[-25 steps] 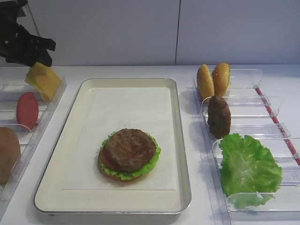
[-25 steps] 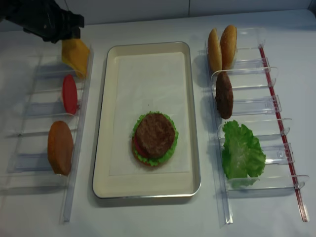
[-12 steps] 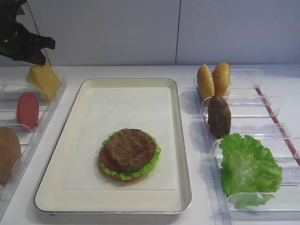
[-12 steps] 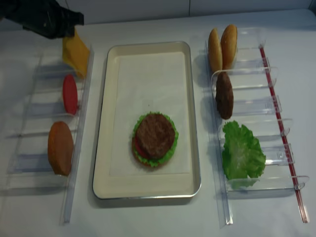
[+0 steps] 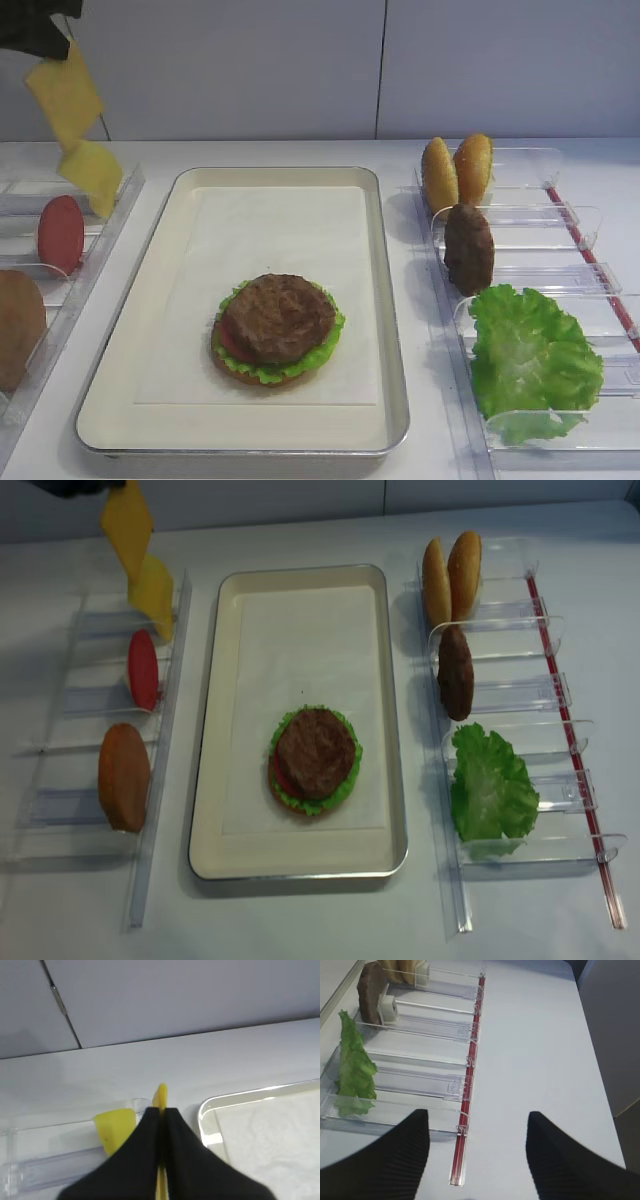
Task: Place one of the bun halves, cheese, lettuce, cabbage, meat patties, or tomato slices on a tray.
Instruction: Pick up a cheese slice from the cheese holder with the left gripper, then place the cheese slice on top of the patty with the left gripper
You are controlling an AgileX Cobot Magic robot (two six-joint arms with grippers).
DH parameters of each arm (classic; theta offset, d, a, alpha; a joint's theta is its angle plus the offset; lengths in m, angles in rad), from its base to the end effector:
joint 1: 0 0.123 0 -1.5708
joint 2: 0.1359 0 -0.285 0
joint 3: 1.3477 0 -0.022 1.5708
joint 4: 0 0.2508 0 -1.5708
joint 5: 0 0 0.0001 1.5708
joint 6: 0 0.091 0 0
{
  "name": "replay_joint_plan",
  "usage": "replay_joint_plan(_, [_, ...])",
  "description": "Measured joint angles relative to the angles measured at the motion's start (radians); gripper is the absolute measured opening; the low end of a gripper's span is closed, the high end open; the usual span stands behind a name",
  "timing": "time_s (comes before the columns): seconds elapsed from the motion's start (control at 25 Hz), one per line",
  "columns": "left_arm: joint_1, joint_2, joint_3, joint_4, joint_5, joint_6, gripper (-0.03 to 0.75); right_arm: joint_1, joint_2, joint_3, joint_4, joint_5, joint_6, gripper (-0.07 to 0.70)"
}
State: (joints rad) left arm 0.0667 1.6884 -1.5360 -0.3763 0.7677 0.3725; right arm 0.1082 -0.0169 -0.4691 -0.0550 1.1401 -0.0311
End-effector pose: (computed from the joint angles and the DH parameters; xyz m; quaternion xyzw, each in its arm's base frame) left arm 0.3853 0.0024 0.3415 0.0618 0.9175 -0.0884 0.3827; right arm -0.0070 -0.0053 0.2625 -0.0590 0.8743 -0.0089 0.4817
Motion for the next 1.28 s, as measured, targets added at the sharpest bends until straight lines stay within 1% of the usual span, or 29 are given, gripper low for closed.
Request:
replay_joint_plan(0.08, [0.0, -0.052, 0.011, 0.0, 0.021, -0.006, 0.003, 0.0, 0.0, 0.0, 0.0, 0.0, 0.0, 0.447])
replay_joint_plan(0.2, [0.0, -0.162, 0.08, 0.0, 0.028, -0.017, 0.003, 0.0, 0.0, 0.0, 0.0, 0.0, 0.0, 0.447])
replay_joint_plan(0.48, [0.0, -0.472, 0.346, -0.012, 0.02, -0.058, 0.003, 0.0, 0.0, 0.0, 0.0, 0.0, 0.0, 0.447])
replay_joint_plan(0.56, [0.0, -0.549, 0.42, -0.029, 0.02, -0.067, 0.003, 0.0, 0.0, 0.0, 0.0, 0.0, 0.0, 0.447])
replay_joint_plan(0.8, [0.0, -0.751, 0.598, -0.124, 0.02, -0.077, 0.003, 0.0, 0.0, 0.0, 0.0, 0.0, 0.0, 0.447])
replay_joint_plan(0.96, [0.0, -0.825, 0.712, -0.24, 0.012, -0.07, 0.003, 0.0, 0.0, 0.0, 0.0, 0.0, 0.0, 0.447])
replay_joint_plan(1.04, [0.0, -0.836, 0.769, -0.343, 0.006, -0.022, 0.003, 0.0, 0.0, 0.0, 0.0, 0.0, 0.0, 0.447])
replay_joint_plan(1.16, [-0.007, -0.839, 0.838, -0.52, -0.008, 0.102, 0.003, 0.0, 0.0, 0.0, 0.0, 0.0, 0.0, 0.447])
replay_joint_plan(1.28, [-0.043, -0.839, 0.872, -0.612, -0.055, 0.164, 0.003, 0.0, 0.0, 0.0, 0.0, 0.0, 0.0, 0.447])
